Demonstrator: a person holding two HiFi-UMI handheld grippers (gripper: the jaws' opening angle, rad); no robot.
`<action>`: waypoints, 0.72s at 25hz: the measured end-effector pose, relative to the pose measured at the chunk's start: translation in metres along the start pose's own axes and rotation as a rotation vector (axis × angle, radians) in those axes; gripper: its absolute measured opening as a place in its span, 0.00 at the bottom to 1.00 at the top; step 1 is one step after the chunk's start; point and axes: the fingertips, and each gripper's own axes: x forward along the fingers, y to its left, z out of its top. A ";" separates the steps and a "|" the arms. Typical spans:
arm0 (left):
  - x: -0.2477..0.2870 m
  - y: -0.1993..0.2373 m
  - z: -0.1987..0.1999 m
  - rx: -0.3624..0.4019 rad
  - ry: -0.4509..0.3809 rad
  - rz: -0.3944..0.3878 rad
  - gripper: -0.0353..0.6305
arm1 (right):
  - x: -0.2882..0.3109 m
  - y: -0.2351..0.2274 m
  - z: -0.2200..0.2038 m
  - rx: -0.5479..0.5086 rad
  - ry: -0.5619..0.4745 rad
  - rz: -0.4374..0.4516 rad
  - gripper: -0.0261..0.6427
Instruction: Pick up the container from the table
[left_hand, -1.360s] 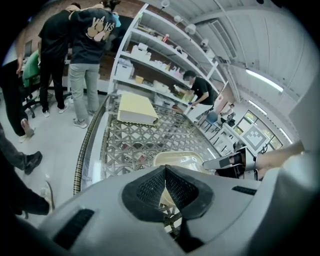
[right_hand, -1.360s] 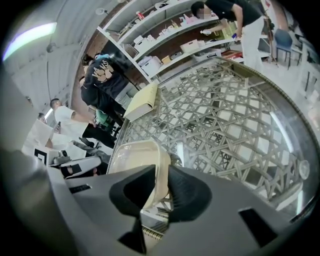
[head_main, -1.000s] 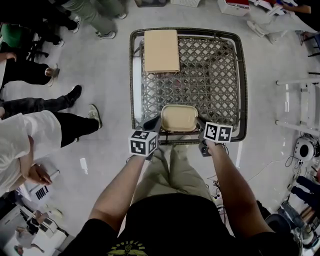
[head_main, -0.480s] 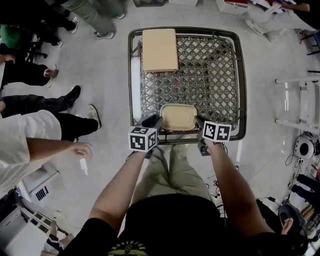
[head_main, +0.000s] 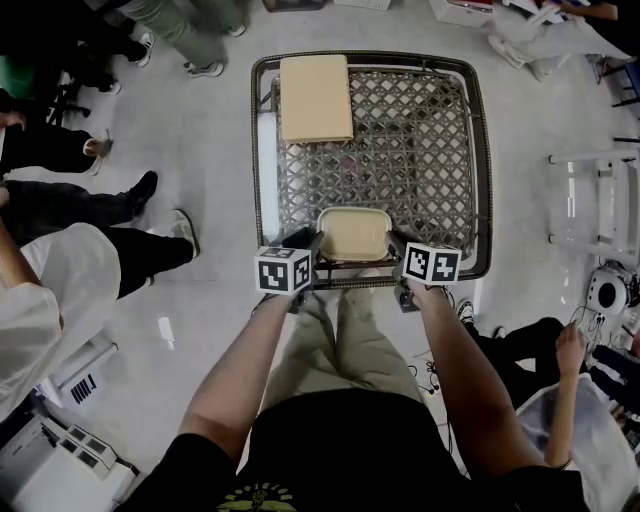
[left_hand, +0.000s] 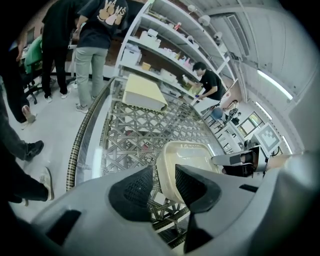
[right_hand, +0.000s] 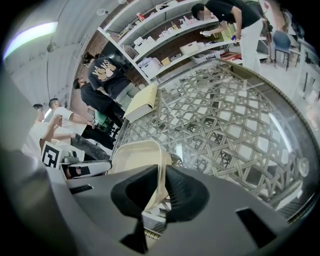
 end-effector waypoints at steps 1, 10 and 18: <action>0.002 0.001 -0.001 0.001 0.007 0.001 0.24 | 0.001 -0.001 0.000 -0.002 0.000 0.001 0.11; 0.009 -0.003 -0.003 -0.001 0.027 -0.032 0.16 | 0.001 -0.001 -0.001 -0.008 0.003 0.024 0.11; 0.007 -0.007 -0.002 -0.023 0.027 -0.037 0.11 | -0.003 0.002 -0.001 -0.009 -0.001 0.017 0.10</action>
